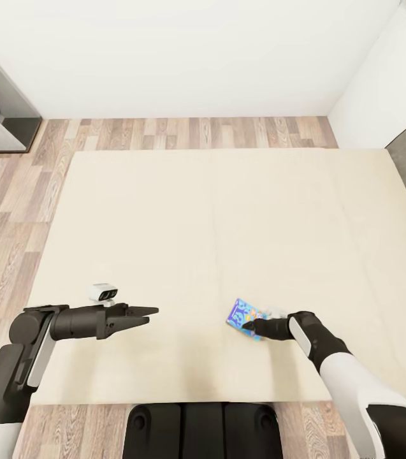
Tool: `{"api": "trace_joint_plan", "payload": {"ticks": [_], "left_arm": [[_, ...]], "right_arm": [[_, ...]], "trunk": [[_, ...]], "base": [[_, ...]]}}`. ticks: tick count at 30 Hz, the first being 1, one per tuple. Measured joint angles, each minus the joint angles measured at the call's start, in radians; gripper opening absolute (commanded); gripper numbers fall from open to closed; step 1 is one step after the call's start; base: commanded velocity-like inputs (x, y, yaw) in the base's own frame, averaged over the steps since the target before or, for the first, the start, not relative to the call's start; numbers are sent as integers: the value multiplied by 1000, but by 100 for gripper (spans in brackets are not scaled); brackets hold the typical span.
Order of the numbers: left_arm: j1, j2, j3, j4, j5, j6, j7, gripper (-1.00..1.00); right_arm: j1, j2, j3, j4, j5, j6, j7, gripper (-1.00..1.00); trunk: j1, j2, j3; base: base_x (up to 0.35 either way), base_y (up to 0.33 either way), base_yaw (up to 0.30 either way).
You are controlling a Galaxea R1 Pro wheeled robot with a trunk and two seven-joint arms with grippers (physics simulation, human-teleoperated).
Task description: Put all the toys in the child's room - the three board games (two on the bed and one on the table), the two jigsaw puzzles on the table, and the tennis ball on the table - inside the toy box on the table in the child's room.
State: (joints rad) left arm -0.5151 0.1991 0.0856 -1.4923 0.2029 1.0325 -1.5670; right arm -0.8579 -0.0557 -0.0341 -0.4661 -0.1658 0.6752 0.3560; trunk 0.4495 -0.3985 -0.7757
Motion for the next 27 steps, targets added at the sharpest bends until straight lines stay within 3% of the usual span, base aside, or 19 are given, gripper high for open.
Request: {"api": "trace_joint_plan", "payload": {"ticks": [13,27], "left_arm": [[0,0,2,0,0,0,0,100],[0,0,2,0,0,0,0,100]], "right_arm": [[-10,-20,-7,-2,-1,-2,-5,100],[-34,-25,-8,-2,-3,-9,-24,100]], "trunk": [[0,0,0],[0,0,0]], "base": [[0,0,0],[0,0,0]]}}
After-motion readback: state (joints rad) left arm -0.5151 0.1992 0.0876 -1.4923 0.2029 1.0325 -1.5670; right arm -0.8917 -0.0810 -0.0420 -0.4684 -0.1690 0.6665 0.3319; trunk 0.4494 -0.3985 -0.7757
